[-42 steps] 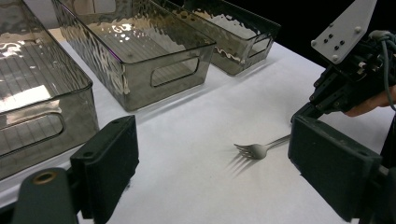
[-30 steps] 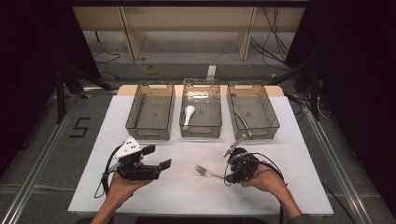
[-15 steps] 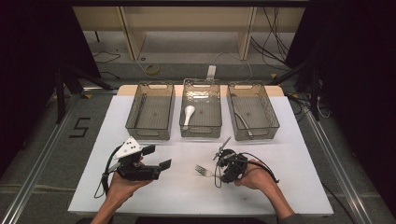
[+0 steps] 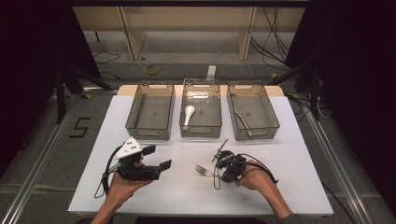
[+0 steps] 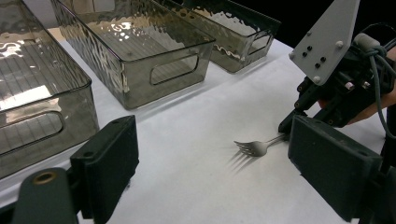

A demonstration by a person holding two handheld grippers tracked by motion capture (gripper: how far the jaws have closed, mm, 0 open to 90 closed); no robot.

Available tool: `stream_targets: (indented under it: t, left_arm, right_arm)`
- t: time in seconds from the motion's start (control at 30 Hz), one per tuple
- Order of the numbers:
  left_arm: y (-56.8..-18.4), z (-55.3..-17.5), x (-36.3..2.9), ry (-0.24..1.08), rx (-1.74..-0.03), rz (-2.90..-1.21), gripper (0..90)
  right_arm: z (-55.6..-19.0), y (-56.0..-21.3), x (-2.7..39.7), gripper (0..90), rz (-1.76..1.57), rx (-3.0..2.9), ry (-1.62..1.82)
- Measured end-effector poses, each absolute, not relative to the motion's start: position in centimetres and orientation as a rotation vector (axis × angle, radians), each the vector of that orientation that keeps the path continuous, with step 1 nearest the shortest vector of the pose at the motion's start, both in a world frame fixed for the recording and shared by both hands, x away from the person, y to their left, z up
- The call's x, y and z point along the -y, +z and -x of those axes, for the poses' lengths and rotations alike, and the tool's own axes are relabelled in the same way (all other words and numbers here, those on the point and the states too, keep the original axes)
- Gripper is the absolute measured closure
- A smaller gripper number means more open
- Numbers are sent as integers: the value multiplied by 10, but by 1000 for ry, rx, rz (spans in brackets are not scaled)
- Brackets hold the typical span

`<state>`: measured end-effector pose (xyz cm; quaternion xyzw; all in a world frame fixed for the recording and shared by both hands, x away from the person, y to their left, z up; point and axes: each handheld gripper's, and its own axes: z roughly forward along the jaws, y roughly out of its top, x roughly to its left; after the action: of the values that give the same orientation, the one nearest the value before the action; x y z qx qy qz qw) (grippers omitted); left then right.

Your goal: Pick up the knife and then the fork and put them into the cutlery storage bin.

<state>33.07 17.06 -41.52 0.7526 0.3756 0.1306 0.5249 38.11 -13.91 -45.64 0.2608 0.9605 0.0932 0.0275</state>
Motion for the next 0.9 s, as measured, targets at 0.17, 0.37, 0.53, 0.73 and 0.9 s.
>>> stream_targets:
  t: [0.17, 0.37, 0.53, 0.73, 0.9]
  left_arm:
    - [-415, -331, -170, 312, -900, -1799, 155]
    - [-415, -331, -171, 312, -898, -1800, 155]
    - [-415, -330, -171, 313, -897, -1801, 155]
    - [-415, -331, -172, 313, -899, -1798, 155]
    - [-415, -331, -172, 312, -902, -1794, 155]
  right_arm:
    - [-382, -457, 139, 817, -797, -2982, 295]
    - [-383, -457, 138, 843, -800, -2996, 282]
    - [-382, -457, 137, 848, -768, -2996, 282]
    - [-384, -456, 140, 851, -764, -2999, 311]
    - [-385, -450, 146, 851, -791, -2987, 368]
